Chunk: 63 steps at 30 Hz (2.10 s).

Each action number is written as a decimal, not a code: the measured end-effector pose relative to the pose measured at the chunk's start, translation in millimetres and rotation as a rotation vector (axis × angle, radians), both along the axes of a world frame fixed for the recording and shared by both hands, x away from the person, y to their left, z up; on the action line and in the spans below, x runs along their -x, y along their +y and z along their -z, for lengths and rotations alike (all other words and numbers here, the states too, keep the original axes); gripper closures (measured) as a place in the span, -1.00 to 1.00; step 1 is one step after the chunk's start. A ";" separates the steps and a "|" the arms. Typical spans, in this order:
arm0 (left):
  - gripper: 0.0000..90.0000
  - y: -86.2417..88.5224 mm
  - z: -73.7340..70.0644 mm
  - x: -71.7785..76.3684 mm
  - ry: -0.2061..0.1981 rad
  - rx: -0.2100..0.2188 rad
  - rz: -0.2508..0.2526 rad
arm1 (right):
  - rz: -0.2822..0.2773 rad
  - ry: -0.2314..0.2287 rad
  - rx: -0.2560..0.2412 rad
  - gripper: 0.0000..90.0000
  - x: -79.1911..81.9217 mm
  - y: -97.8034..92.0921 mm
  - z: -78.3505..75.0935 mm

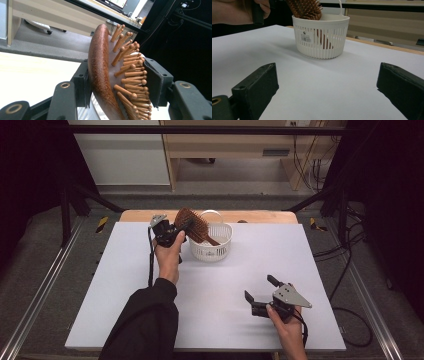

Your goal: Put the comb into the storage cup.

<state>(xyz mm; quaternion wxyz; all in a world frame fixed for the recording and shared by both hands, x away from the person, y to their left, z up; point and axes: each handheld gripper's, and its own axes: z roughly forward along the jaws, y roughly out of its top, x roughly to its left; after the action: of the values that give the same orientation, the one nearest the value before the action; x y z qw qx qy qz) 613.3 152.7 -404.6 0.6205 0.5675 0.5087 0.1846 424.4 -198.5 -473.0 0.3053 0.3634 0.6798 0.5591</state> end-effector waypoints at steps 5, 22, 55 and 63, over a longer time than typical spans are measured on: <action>0.00 1.6 1.8 -0.1 0.005 0.009 -0.005 | 0.000 0.001 0.000 -0.92 0.0 0.1 0.1; -0.01 5.2 4.1 0.2 0.010 0.011 -0.002 | -0.003 0.002 0.001 -0.92 0.0 1.1 0.4; -0.05 6.1 7.5 -0.5 0.029 0.032 -0.004 | -0.006 0.006 -0.002 -0.92 0.6 1.4 0.3; -0.07 5.8 7.8 -1.1 0.041 0.029 -0.007 | -0.006 0.007 -0.009 -0.92 0.3 0.8 0.1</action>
<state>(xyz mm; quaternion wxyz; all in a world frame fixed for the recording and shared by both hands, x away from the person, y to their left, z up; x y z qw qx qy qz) 614.5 158.5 -412.4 0.6174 0.5603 0.5262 0.1675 424.1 -197.7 -473.1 0.2996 0.3649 0.6792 0.5619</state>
